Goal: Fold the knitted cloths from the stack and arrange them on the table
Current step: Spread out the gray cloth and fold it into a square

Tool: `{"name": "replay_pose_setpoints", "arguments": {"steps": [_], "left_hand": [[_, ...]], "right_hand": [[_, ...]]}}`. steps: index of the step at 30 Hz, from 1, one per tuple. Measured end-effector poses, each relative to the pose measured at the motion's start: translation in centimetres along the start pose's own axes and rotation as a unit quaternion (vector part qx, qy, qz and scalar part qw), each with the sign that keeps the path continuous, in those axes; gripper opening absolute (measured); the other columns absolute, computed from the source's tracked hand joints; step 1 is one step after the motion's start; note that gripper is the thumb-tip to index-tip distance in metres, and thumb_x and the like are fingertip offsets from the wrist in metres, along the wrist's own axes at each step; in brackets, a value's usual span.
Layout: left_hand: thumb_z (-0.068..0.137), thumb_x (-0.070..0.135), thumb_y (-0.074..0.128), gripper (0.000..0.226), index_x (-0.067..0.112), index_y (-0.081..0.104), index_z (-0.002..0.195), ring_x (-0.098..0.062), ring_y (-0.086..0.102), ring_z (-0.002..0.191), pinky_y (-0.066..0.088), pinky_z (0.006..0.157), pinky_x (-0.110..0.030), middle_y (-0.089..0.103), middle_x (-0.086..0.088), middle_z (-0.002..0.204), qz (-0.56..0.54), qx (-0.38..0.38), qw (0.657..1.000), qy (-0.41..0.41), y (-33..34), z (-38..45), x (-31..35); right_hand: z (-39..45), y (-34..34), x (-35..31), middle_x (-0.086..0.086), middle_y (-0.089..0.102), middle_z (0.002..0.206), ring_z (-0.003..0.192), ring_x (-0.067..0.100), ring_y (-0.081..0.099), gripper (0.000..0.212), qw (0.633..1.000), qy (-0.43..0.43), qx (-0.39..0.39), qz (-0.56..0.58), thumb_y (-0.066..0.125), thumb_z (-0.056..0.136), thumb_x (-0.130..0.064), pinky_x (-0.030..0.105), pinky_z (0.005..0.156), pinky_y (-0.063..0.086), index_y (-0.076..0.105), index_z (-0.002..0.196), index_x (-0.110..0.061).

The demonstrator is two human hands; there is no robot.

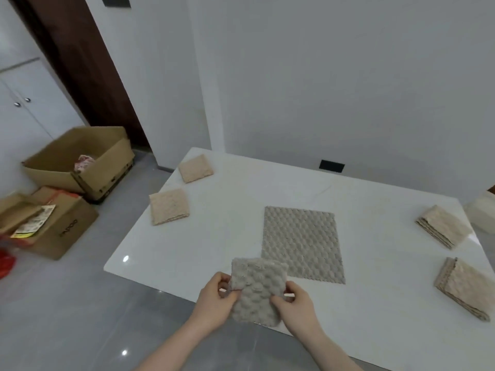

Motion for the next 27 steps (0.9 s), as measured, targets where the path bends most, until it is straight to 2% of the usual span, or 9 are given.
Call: {"name": "replay_pose_setpoints", "arguments": {"steps": [4,7,11,16,20,22,24,27], "left_hand": [[0.084,0.022,0.079,0.021,0.021,0.066,0.099,-0.019,0.072,0.079,0.06,0.077,-0.039,0.074,0.004,0.093,-0.031,0.043,0.998,-0.028,-5.3,-2.2,-0.3],[0.078,0.028,0.08,0.025,0.018,0.068,0.099,-0.024,0.072,0.084,0.059,0.079,-0.04,0.074,-0.001,0.094,-0.059,0.068,0.994,-0.057,-8.9,-2.3,-1.2],[0.084,0.02,0.079,0.017,0.015,0.07,0.098,-0.016,0.07,0.082,0.054,0.068,-0.025,0.074,-0.004,0.095,-0.08,0.072,0.991,-0.085,-13.4,-0.4,-3.1],[0.066,0.04,0.077,0.035,0.016,0.069,0.091,-0.018,0.069,0.08,0.054,0.072,-0.031,0.074,-0.001,0.089,-0.078,0.042,0.99,-0.11,-19.0,4.8,-7.3],[0.065,0.041,0.074,0.035,0.016,0.067,0.088,-0.013,0.063,0.072,0.049,0.067,-0.028,0.069,0.002,0.08,-0.04,-0.002,0.99,-0.132,-23.0,8.1,-10.5],[0.066,0.041,0.074,0.034,0.016,0.067,0.089,-0.014,0.063,0.073,0.049,0.067,-0.027,0.07,-0.001,0.083,-0.027,-0.016,0.989,-0.143,-25.0,9.6,-11.6],[0.076,0.033,0.077,0.024,0.017,0.067,0.091,-0.014,0.064,0.075,0.049,0.064,-0.024,0.071,-0.005,0.087,-0.016,-0.021,0.989,-0.149,-26.8,10.7,-12.0],[0.082,0.025,0.076,0.015,0.016,0.066,0.09,-0.012,0.062,0.072,0.047,0.06,-0.022,0.067,-0.001,0.082,-0.021,-0.013,0.987,-0.161,-28.6,11.9,-12.8]], "right_hand": [[-0.5,3.3,-3.0,-0.007,0.075,0.09,0.083,0.01,0.072,0.013,0.998,-0.011,-0.056,0.006,0.073,0.08,-0.018,0.025,0.072,0.057,0.075,0.091,-0.023],[0.1,6.9,-4.8,-0.008,0.075,0.093,0.09,0.009,0.071,0.017,0.996,-0.022,-0.091,0.01,0.074,0.078,-0.026,0.033,0.084,0.06,0.075,0.095,-0.026],[1.8,11.7,-7.1,-0.003,0.074,0.095,0.083,0.013,0.072,0.02,0.995,-0.017,-0.099,0.012,0.075,0.08,-0.025,0.023,0.07,0.056,0.071,0.1,-0.025],[5.8,18.3,-9.8,-0.003,0.072,0.098,0.079,0.012,0.07,0.021,0.996,-0.004,-0.093,-0.011,0.074,0.082,-0.026,0.016,0.06,0.05,0.069,0.102,-0.026],[8.0,24.1,-11.6,-0.003,0.071,0.1,0.081,0.013,0.07,0.021,0.995,0.016,-0.091,-0.029,0.073,0.082,-0.027,0.016,0.058,0.05,0.068,0.103,-0.026],[8.6,26.6,-12.6,-0.003,0.07,0.099,0.081,0.014,0.069,0.019,0.994,0.019,-0.096,-0.039,0.072,0.083,-0.025,0.015,0.057,0.05,0.068,0.102,-0.025],[9.1,28.4,-13.6,-0.002,0.07,0.099,0.081,0.014,0.069,0.017,0.994,0.019,-0.099,-0.052,0.071,0.084,-0.024,0.015,0.057,0.049,0.068,0.101,-0.024],[10.2,30.2,-14.8,-0.003,0.069,0.099,0.081,0.012,0.069,0.016,0.991,0.012,-0.109,-0.078,0.07,0.086,-0.024,0.015,0.058,0.051,0.067,0.101,-0.024]]}}
Point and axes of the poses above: each hand's wrist, its own z-axis towards the middle knuckle, its own y-axis out of the palm, x = y × z, the point moved 7 cm from there along z, towards the middle knuckle
